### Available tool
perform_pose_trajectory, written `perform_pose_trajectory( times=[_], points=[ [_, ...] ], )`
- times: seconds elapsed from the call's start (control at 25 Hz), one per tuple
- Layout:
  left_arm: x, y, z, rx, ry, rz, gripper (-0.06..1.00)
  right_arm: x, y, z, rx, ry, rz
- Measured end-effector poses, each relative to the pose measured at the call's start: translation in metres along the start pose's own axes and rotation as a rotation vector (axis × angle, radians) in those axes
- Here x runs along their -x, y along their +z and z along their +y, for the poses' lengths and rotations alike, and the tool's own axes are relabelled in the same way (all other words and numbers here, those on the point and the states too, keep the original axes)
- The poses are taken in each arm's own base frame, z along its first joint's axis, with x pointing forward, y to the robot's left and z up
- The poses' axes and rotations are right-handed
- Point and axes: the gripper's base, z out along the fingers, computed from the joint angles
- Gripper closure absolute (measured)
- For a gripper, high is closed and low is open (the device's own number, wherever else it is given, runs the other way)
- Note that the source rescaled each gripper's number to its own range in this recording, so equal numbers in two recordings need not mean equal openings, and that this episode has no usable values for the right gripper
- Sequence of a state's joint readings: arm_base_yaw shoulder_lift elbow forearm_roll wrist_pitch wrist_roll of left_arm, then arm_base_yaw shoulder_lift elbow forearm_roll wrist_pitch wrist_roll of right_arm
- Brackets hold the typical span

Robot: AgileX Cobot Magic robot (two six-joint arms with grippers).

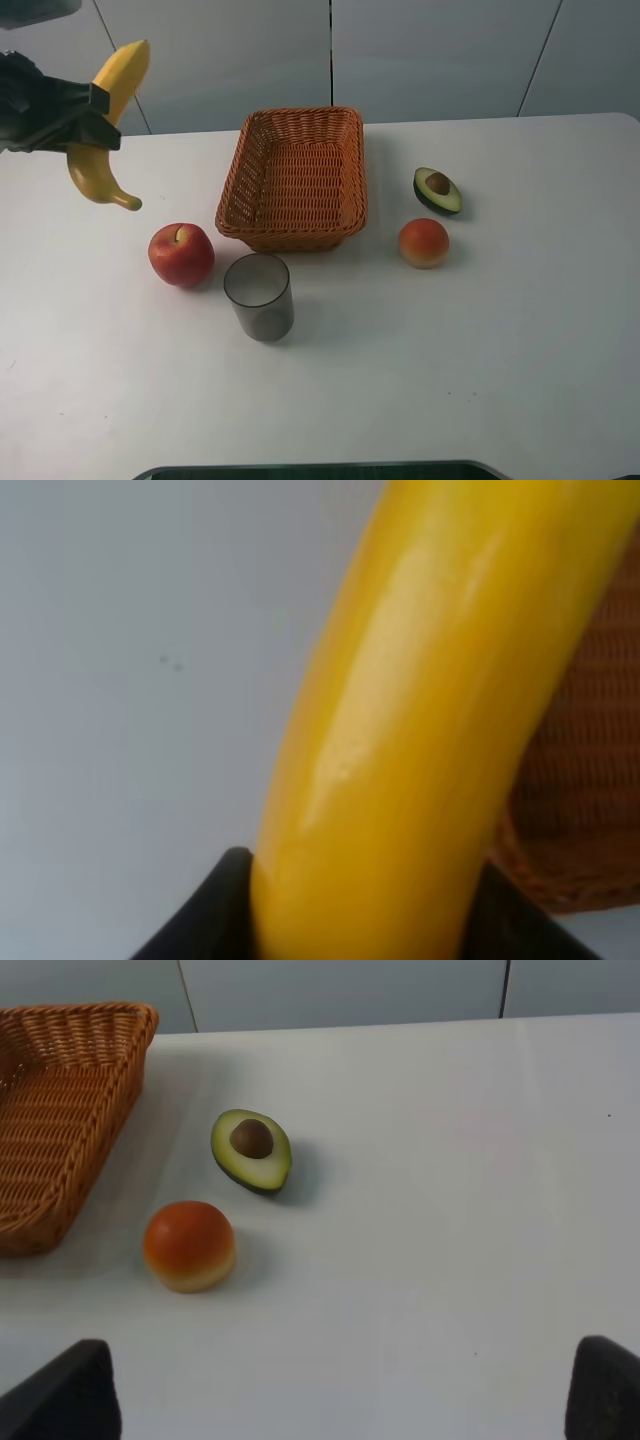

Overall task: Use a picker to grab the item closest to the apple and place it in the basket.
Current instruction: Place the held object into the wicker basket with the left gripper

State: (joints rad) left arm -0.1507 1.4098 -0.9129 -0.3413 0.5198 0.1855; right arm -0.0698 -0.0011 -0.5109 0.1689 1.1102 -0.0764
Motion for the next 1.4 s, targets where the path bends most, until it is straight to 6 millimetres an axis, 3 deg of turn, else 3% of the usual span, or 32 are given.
perform_pose_trajectory(
  times=[0.24, 0.52, 1.04, 1.4],
  points=[
    [0.020, -0.007, -0.044, -0.104, 0.060, -0.139, 0.93, 0.000, 0.000, 0.000, 0.000, 0.000, 0.000],
    [0.026, 0.009, -0.070, -0.161, 0.016, -0.221, 0.93, 0.000, 0.000, 0.000, 0.000, 0.000, 0.000],
    [0.022, 0.077, -0.088, -0.116, 0.018, -0.332, 0.93, 0.000, 0.000, 0.000, 0.000, 0.000, 0.000],
    [0.024, 0.118, -0.089, -0.086, 0.020, -0.328, 0.93, 0.000, 0.000, 0.000, 0.000, 0.000, 0.000]
  ],
)
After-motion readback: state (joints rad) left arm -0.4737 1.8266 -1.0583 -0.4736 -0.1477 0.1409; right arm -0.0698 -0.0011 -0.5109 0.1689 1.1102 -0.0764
